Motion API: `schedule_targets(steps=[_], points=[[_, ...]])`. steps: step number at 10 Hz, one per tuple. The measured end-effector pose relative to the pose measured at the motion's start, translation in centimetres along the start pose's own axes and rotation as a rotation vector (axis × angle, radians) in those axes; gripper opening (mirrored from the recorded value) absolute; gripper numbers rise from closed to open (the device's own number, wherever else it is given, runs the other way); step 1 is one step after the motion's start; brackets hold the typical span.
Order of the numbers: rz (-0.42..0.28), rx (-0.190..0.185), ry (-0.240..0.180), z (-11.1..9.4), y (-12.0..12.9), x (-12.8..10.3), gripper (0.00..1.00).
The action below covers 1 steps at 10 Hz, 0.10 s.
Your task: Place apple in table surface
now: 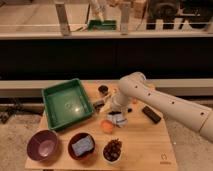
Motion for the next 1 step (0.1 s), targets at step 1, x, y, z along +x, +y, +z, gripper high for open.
schedule_targets(steps=[1], points=[[0.000, 0.000, 0.000, 0.00, 0.00, 0.00, 0.80]])
